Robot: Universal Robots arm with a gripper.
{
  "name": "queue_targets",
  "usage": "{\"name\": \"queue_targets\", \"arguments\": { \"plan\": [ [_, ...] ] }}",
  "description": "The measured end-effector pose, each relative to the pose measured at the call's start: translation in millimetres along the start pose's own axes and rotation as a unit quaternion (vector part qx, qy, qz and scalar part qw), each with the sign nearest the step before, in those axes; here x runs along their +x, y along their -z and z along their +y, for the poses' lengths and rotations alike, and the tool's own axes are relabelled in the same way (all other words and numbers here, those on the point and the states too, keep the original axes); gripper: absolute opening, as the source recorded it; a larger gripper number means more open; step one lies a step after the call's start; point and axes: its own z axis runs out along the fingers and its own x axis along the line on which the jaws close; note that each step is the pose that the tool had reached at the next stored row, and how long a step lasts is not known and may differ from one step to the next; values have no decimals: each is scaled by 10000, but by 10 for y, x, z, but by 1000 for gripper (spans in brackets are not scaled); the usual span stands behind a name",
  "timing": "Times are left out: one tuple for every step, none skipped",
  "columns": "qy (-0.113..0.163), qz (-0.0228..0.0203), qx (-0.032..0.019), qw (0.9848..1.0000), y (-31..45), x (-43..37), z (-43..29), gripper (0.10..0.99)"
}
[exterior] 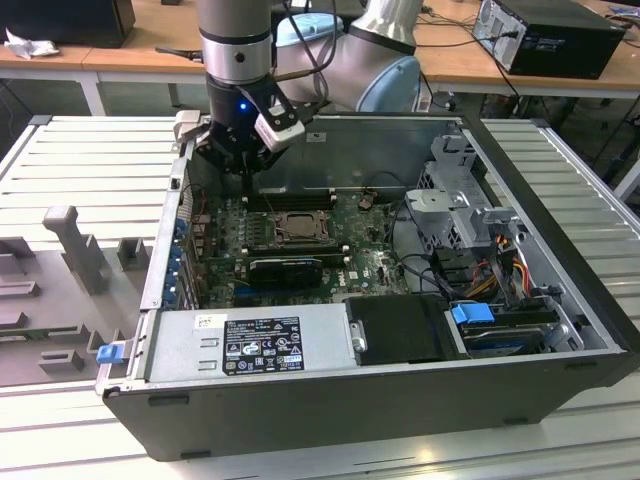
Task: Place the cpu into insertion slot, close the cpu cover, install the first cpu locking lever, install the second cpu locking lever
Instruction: 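Install the first cpu locking lever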
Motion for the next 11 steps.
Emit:
{"name": "queue_targets", "arguments": {
  "plan": [
    [0,0,0,10000,-5,-2,13,106],
    [0,1,1,10000,-10,-5,33,106],
    [0,0,0,10000,-13,-6,47,106],
    [0,0,0,10000,-17,-8,62,106],
    [-1,0,0,10000,-19,-10,71,106],
    [0,0,0,10000,-20,-17,81,106],
    [1,0,0,10000,-20,-29,84,106],
    [0,0,0,10000,-20,-43,85,106],
    [0,1,2,10000,-20,-59,85,106],
    [0,1,5,10000,-20,-71,84,106],
    [0,1,8,10000,-20,-92,81,106]
  ]
}}
